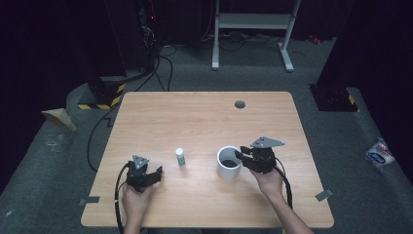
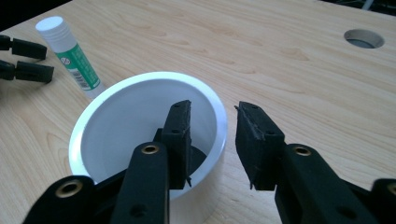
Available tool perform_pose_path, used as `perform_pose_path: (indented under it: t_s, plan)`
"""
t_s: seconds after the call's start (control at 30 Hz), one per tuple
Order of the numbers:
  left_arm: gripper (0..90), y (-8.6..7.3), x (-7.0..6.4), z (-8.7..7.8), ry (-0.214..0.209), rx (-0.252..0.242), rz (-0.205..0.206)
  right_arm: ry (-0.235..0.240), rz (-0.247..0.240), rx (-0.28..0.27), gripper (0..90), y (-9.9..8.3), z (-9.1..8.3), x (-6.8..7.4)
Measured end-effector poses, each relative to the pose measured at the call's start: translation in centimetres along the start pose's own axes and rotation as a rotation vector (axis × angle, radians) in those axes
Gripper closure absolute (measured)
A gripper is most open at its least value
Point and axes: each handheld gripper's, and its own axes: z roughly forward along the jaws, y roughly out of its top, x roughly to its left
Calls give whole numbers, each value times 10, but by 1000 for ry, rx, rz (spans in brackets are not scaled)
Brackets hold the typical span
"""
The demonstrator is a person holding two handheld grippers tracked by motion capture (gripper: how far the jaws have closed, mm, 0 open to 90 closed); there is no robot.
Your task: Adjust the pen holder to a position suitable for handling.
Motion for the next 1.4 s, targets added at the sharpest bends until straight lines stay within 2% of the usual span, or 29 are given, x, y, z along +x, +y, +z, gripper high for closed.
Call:
perform_pose_path:
  t_s: [0.33, 0.57, 1.13, 1.17, 1.2, 1.4]
  plan:
    - [294, 0, 0, 0, 0, 0, 0, 7, 23, -60, 595, -1, -16, -10]
    - [295, 0, 0, 0, 0, 0, 0, -1, 49, -81, 591, -5, -23, -19]
    - [294, 0, 0, 0, -1, 0, 0, -43, 91, -89, 578, -18, -39, -35]
    - [294, 0, 0, 0, -1, 0, 0, -43, 91, -89, 578, -18, -39, -35]
    - [294, 0, 0, 0, -1, 0, 0, -65, 70, -90, 573, -20, -40, -35]
    - [295, 0, 0, 0, -1, 0, 0, -81, 73, -89, 569, -24, -44, -38]
